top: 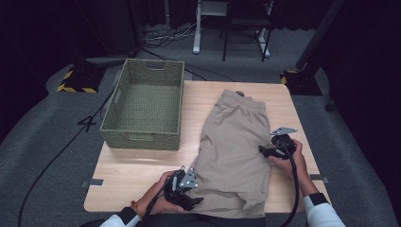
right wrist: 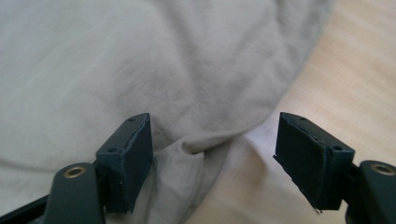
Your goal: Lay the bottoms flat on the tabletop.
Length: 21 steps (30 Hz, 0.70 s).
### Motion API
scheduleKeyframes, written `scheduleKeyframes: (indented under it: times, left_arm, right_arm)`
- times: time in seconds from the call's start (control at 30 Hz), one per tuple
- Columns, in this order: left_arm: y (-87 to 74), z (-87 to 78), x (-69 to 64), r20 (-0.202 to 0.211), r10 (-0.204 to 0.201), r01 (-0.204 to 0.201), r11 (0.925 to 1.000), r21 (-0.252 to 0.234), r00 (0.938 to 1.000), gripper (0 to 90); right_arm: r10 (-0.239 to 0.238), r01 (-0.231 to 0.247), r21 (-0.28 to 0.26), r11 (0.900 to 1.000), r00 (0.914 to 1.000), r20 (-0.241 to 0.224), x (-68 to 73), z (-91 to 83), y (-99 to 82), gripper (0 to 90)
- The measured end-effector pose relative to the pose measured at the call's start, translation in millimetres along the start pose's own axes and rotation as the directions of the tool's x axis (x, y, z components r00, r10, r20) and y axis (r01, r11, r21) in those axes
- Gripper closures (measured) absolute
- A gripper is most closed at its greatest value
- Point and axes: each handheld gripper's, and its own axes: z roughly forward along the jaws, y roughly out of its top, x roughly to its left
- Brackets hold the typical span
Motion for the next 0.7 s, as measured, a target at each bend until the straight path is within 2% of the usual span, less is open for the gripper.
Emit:
scheduleKeyframes:
  times: [0.07, 0.13, 0.2, 0.23, 0.3, 0.37, 0.47, 0.53, 0.63, 0.7]
  left_arm:
    - [4.0, 2.5, -1.5, 0.013, 0.002, -0.002, 1.0000, 0.007, 0.9999, 23.0]
    - [6.8, 3.3, -2.0, 0.009, 0.001, -0.001, 1.0000, 0.008, 1.0000, 22.6]
    - [7.8, -1.5, -1.3, 0.017, 0.009, -0.009, 0.9999, -0.009, 0.9998, 20.9]
    - [8.4, -5.8, -0.1, 0.013, 0.014, -0.013, 0.9997, -0.019, 0.9998, 20.5]
    - [9.2, -15.6, 4.0, 0.006, 0.005, -0.005, 0.9984, -0.056, 1.0000, 18.5]
    - [9.5, -24.7, 9.4, -0.020, -0.010, 0.008, 0.9967, -0.081, 0.9998, 17.8]
    - [11.0, -30.1, 20.8, -0.050, -0.022, 0.017, 0.9947, -0.101, 0.9985, 18.1]
    - [13.9, -27.2, 29.3, -0.069, -0.043, 0.035, 0.9936, -0.107, 0.9967, 19.7]
    - [19.2, -16.6, 39.1, -0.102, -0.042, 0.033, 0.9960, -0.083, 0.9939, 21.0]
    - [21.8, -8.0, 44.3, -0.093, -0.051, 0.045, 0.9963, -0.073, 0.9944, 23.2]
  right_arm:
    - [-0.005, 0.005, -0.003, 1.0000, 0.9998, 0.021, -1.1, 5.6, 6.6, 28.2]
    - [-0.016, 0.016, 0.003, 0.9999, 0.9990, 0.041, 0.0, 8.6, 11.7, 29.7]
    - [-0.034, 0.034, 0.004, 0.9994, 0.9981, 0.051, 3.6, 7.6, 13.3, 33.4]
    - [-0.030, 0.030, -0.003, 0.9995, 0.9989, 0.037, 4.9, 5.6, 13.0, 33.8]
    - [-0.018, 0.017, -0.048, 0.9987, 0.9997, -0.018, 6.2, -3.2, 11.6, 33.2]
    - [-0.043, 0.039, -0.078, 0.9962, 0.9979, -0.048, 12.3, -16.2, 11.0, 31.7]
    - [-0.093, 0.078, -0.118, 0.9899, 0.9882, -0.122, 28.3, -31.3, 7.4, 31.4]
    - [-0.131, 0.110, -0.132, 0.9852, 0.9776, -0.165, 42.1, -35.6, 3.1, 31.5]
    - [-0.185, 0.164, -0.117, 0.9794, 0.9634, -0.194, 61.6, -38.4, -4.4, 31.4]
    - [-0.216, 0.198, -0.106, 0.9746, 0.9537, -0.209, 72.1, -40.1, -10.7, 31.4]
